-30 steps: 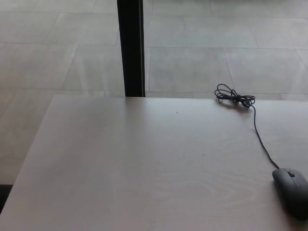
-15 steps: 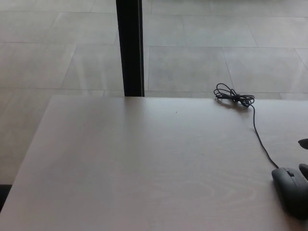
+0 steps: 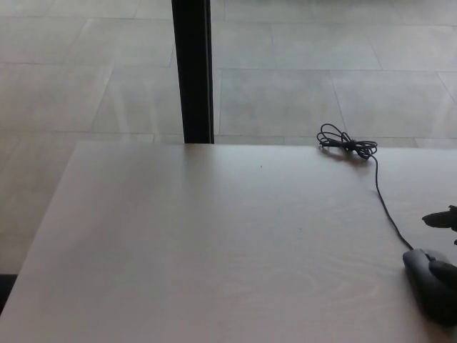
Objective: The robot uses its right fingers to click on the left button of the black mouse placed on the table.
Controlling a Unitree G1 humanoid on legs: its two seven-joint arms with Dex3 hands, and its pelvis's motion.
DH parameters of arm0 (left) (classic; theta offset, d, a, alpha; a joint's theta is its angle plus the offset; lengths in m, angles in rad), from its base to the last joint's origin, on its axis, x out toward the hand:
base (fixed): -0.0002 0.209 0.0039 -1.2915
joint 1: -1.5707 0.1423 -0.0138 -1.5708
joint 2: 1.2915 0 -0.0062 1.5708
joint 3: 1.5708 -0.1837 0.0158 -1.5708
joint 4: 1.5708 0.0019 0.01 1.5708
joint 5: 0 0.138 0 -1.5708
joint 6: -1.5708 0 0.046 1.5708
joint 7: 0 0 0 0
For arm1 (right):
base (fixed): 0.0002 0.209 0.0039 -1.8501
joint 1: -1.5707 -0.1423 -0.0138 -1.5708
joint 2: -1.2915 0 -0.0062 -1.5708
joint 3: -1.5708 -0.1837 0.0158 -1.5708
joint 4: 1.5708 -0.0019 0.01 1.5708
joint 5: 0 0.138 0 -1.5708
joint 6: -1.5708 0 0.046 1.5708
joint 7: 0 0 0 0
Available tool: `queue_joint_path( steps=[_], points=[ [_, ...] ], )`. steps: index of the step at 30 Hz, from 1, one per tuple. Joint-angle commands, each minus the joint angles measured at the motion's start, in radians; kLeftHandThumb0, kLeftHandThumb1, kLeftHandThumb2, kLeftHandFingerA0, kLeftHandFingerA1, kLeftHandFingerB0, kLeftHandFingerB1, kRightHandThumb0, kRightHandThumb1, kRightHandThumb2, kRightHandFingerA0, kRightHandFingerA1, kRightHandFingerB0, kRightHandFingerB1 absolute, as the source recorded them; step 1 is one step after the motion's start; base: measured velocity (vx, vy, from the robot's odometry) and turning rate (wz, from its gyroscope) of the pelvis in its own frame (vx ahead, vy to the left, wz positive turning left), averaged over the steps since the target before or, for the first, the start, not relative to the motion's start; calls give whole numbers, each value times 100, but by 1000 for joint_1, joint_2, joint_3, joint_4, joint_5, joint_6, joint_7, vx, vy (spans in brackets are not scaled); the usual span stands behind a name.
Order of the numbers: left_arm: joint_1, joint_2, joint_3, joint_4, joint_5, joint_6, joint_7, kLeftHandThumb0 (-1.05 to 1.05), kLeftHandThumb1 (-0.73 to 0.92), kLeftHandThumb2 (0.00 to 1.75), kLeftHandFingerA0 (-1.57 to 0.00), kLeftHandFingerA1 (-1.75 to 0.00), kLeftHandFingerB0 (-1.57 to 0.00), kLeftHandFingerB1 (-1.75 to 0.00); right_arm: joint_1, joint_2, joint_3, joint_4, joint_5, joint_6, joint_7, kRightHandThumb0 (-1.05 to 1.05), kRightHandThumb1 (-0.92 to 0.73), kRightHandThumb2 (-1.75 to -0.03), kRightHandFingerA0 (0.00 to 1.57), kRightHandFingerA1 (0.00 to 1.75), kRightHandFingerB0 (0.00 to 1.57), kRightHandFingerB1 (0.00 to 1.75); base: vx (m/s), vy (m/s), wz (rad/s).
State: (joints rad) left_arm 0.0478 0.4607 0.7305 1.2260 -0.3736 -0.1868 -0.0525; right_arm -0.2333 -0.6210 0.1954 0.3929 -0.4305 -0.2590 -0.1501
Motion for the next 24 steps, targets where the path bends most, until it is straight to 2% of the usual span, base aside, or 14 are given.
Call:
queue_joint_path(
  steps=[1,4,5,7,8,9,10,16,19,20,21,22,24],
  points=[
    [0,26,-2,-3,-12,-21,10,-73,87,67,-84,-54,-68,-50,-45,-72,77,-20,-238,1,-58,-77,-72,-112,41,59,37,50,0,0,0],
    [-3,27,6,-3,-20,-11,14,-73,86,66,-87,-54,-70,-51,-48,-81,94,-14,-256,7,-50,-79,-73,-113,40,58,37,50,0,0,0],
    [1,26,4,1,-17,-17,7,-73,86,66,-84,-52,-67,-50,-46,-88,103,-21,-266,24,-22,-78,-87,-67,42,45,43,35,0,0,0],
    [4,24,5,-2,-19,-26,0,-73,87,66,-83,-53,-67,-51,-48,-96,118,-1,-288,13,-49,-79,-85,-67,45,48,44,36,0,0,0],
    [4,24,6,-1,-20,-28,-3,-74,86,66,-84,-53,-67,-51,-53,-98,128,20,-303,4,-71,-79,-72,-113,42,59,35,49,0,0,0],
    [4,25,7,0,-21,-26,-3,-74,86,66,-84,-53,-67,-51,-60,-97,136,38,-311,-1,-89,-79,-72,-113,42,59,35,49,0,0,0],
    [4,26,3,1,-16,-28,1,-75,87,66,-86,-54,-67,-50,-63,-103,148,48,-333,-1,-113,-78,-87,-66,47,48,47,37,0,0,0],
    [4,25,6,1,-20,-25,2,-73,87,66,-84,-52,-65,-49,-82,-123,186,100,-367,4,-114,-78,-90,-67,42,48,44,36,0,0,0],
    [5,29,3,3,-17,-23,3,-73,87,67,-82,-52,-65,-49,-90,-134,198,109,-384,7,-114,-80,-92,-68,40,51,44,36,0,0,0],
    [5,29,-1,1,-13,-28,9,-74,88,67,-82,-52,-67,-50,-93,-137,200,116,-390,6,-123,-80,-77,-118,37,59,37,51,0,0,0],
    [4,30,-2,3,-11,-26,13,-74,86,67,-82,-52,-67,-50,-100,-136,204,128,-394,6,-129,-82,-78,-119,37,59,37,50,0,0,0],
    [3,31,0,5,-14,-24,11,-74,87,66,-82,-51,-67,-49,-104,-135,204,137,-394,5,-128,-81,-92,-68,42,50,44,36,0,0,0],
    [0,32,4,7,-20,-19,5,-75,86,66,-81,-51,-67,-49,-114,-128,204,164,-393,-8,-151,-80,-90,-67,43,50,47,37,0,0,0]
  ],
)
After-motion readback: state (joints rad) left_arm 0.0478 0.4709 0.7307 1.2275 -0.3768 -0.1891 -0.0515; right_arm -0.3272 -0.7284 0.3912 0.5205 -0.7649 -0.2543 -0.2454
